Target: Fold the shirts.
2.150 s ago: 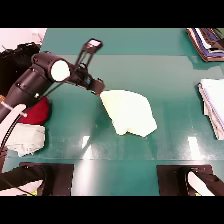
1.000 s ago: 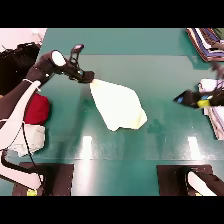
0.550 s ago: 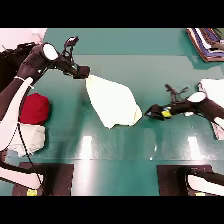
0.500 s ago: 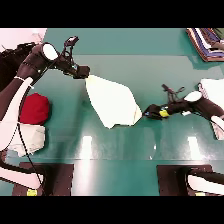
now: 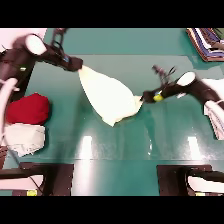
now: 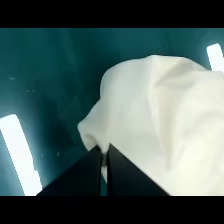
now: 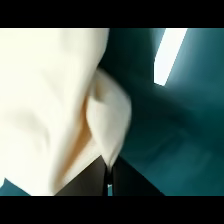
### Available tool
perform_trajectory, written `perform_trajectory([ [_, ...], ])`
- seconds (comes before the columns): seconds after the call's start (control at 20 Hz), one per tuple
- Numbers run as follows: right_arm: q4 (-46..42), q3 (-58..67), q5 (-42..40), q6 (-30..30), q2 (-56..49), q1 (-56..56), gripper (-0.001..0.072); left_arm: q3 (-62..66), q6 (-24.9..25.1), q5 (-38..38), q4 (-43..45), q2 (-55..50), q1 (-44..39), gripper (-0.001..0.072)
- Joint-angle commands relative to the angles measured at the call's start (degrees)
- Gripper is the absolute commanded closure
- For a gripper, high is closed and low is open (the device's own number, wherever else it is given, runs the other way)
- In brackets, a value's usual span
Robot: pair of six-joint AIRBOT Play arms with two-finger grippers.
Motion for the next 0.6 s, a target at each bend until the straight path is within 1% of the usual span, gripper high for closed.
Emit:
perform_trajectory([
  [0.0, -7.52, 11.15, 4.22, 1.75, 8.37, -4.98, 0.0695, 0.07, -0.11, 3.04, 4.55, 12.7, 0.04, 0.0682],
  [0.3, -7.41, 26.03, 5.07, 1.73, 23.47, -11.5, 0.0695, 0.07, -0.17, 4.59, 2.21, 34.51, 0.04, 0.0682],
  [0.4, -7.41, 29.42, 5.29, 1.73, 27.43, -13.2, 0.0695, 0.07, -0.17, 5.07, 1.07, 39.95, 0.04, 0.0682],
  [0.55, -7.43, 33.11, 7.39, 1.73, 32.02, -17.05, 0.0695, 0.07, -0.17, 5.62, -0.83, 45.4, 0.04, 0.0682],
])
